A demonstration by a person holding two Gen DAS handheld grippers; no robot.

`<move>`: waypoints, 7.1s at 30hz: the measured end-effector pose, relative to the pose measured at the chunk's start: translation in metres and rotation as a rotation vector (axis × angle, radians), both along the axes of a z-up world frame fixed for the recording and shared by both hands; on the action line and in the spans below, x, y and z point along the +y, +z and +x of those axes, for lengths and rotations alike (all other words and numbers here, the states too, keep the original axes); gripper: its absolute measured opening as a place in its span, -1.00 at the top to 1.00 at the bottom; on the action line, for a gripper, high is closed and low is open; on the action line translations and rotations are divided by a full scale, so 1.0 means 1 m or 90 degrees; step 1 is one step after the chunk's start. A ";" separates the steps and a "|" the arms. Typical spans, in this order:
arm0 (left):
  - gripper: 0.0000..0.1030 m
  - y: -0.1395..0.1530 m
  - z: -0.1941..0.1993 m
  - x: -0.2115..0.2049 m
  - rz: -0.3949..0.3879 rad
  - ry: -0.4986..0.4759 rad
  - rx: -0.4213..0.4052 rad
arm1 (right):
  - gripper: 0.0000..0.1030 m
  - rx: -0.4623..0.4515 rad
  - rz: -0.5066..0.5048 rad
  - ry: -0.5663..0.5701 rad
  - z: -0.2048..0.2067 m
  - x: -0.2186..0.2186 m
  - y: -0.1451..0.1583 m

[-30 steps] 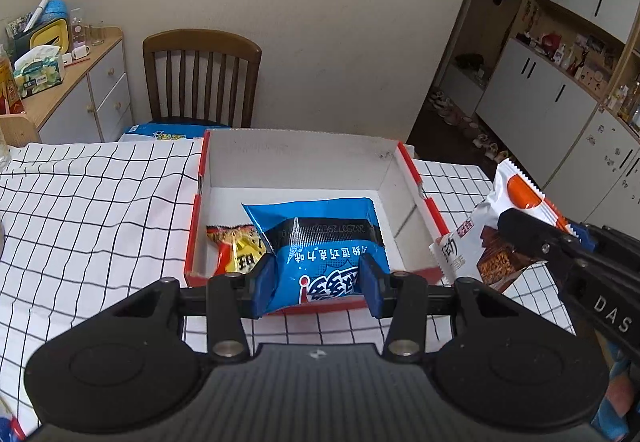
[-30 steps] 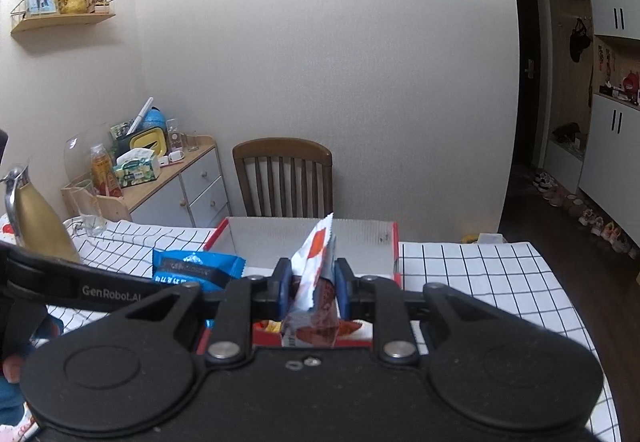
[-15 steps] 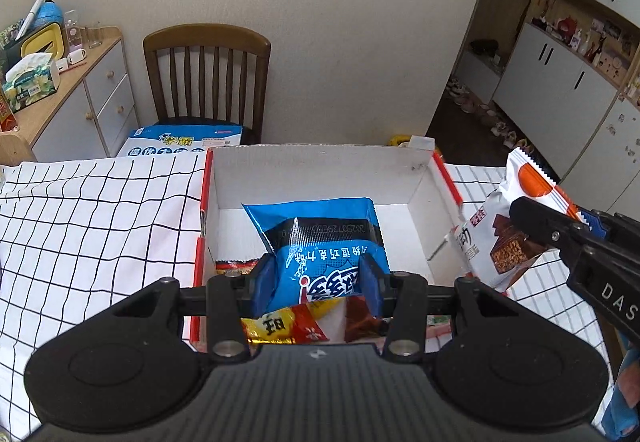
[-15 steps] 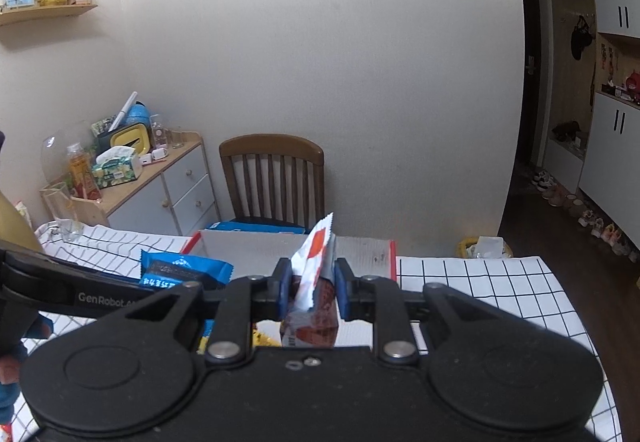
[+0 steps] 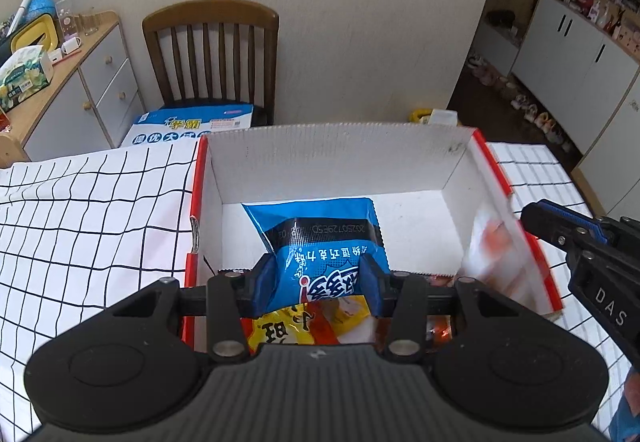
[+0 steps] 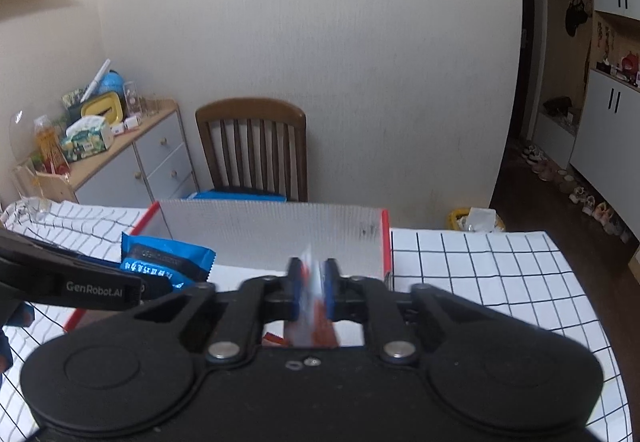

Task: Organize snacks
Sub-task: 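Lower both snacks into the box and open both tools, then move both tools back toward the remaining snacks on the table, then grasp the purple candy with the right tool, then grasp the small orange snack stick with the left tool while the right tool holds the purple candy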

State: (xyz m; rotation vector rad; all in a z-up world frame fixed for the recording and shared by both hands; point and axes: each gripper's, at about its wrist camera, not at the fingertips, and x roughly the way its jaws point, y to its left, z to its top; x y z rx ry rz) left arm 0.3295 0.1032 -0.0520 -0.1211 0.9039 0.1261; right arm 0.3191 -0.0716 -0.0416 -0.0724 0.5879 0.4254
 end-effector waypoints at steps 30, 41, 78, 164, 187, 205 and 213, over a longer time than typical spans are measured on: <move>-0.32 -0.044 0.034 -0.004 0.028 0.001 0.056 | 0.56 0.097 -0.021 0.020 -0.005 -0.003 -0.028; -0.32 -0.015 -0.006 0.001 0.041 0.007 0.006 | 0.32 0.092 -0.009 0.037 -0.022 -0.011 -0.013; -0.32 0.060 -0.140 -0.037 0.018 -0.016 -0.116 | -0.56 0.031 0.079 0.070 -0.114 -0.065 0.044; -0.60 -0.122 -0.164 -0.120 -0.015 -0.077 0.064 | -0.11 0.160 -0.120 0.164 -0.152 -0.112 -0.127; 0.67 -0.115 -0.165 -0.104 -0.052 -0.095 0.072 | 0.58 0.147 -0.130 0.114 -0.169 -0.115 -0.126; 0.40 -0.101 -0.154 -0.120 0.058 -0.378 0.064 | 0.57 0.176 -0.103 0.075 -0.188 -0.131 -0.123; 0.40 -0.113 -0.141 -0.131 0.119 -0.468 0.075 | 0.57 0.175 -0.113 0.060 -0.191 -0.128 -0.124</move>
